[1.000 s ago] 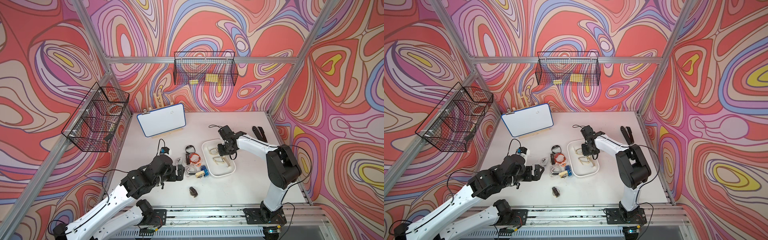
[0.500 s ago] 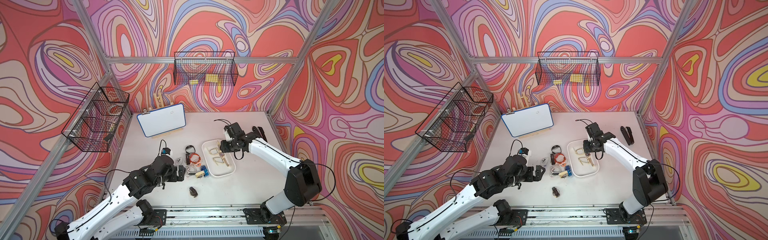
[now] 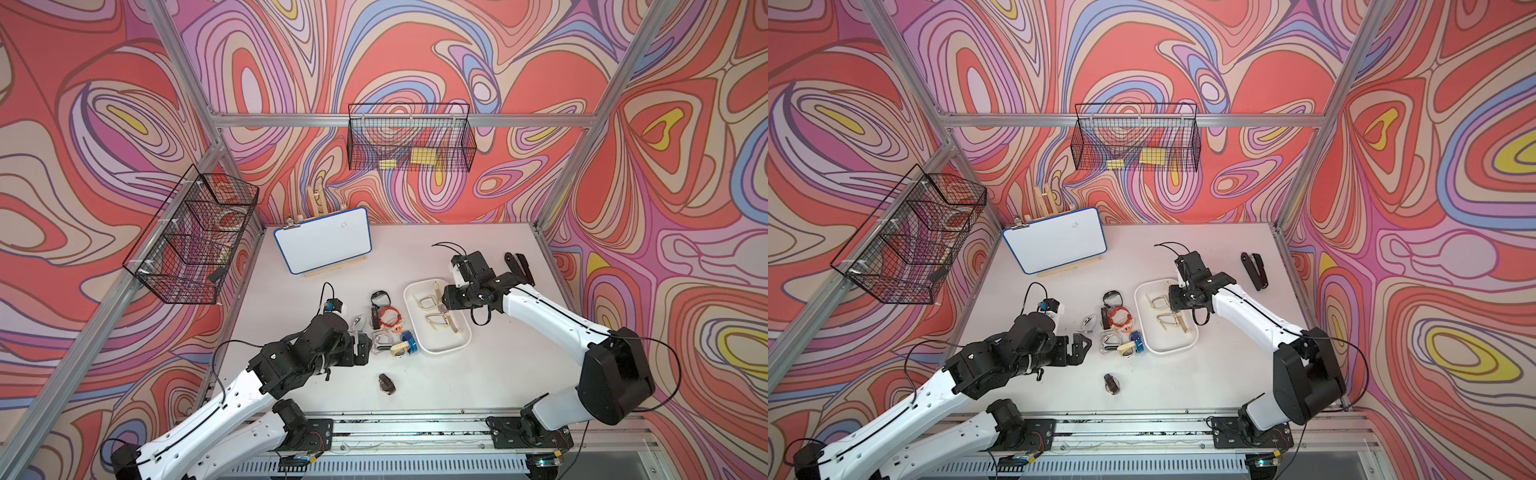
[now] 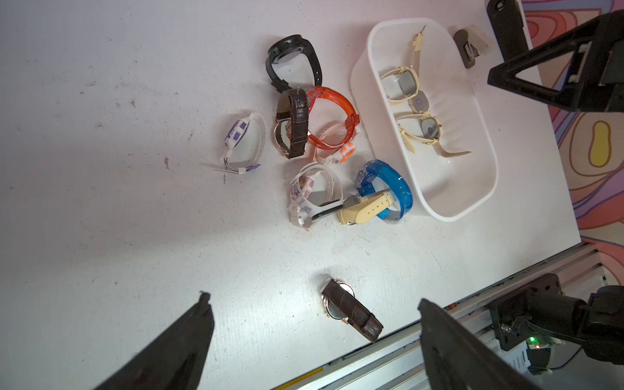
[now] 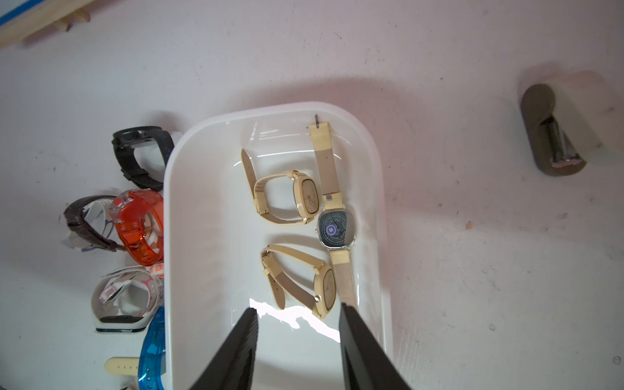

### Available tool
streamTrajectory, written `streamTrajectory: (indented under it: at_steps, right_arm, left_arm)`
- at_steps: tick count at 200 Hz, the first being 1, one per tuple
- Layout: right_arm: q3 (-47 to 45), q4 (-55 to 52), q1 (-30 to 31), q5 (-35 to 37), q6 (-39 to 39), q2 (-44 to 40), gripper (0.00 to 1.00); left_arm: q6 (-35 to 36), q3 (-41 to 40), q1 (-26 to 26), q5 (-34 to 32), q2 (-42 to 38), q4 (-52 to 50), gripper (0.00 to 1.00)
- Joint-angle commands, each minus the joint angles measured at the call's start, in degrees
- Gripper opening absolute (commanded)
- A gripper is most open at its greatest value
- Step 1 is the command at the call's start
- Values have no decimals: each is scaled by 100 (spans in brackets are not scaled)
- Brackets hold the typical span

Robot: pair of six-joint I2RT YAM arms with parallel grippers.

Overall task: Put the watch into the storage box
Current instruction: Pick up the watch at the center of the board.

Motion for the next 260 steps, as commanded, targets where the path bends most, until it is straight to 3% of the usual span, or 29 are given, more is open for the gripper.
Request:
streamTrajectory:
  at_steps: [1,35,49,69,123,162,260]
  right_arm:
    - [-257,394,-35,-90,-60,-732,54]
    - [-695,391,-36,-307,-253,-1640,82]
    - [-866,299,-35,-487,-316,-1946,86]
    - [-1141,163,-33,-703,-329,-2405,88]
    - [-1738,41,-32,-1345,-233,-3300,94]
    - [-1702,52,-29,-1624,-97,-3280,98]
    - [-1866,118,-30,-1740,35,-3400,98]
  left_arm:
    - [171,-131,12,59,44,266,100]
    - [290,-167,8,571,565,694,100]
    - [323,-140,5,929,835,836,98]
    - [358,-171,-51,1393,1092,880,94]
    - [-201,-628,-938,1509,1107,906,92]
    - [-632,-992,-1153,1493,1396,1328,92]
    - [-917,-465,-1400,1247,2594,1515,95]
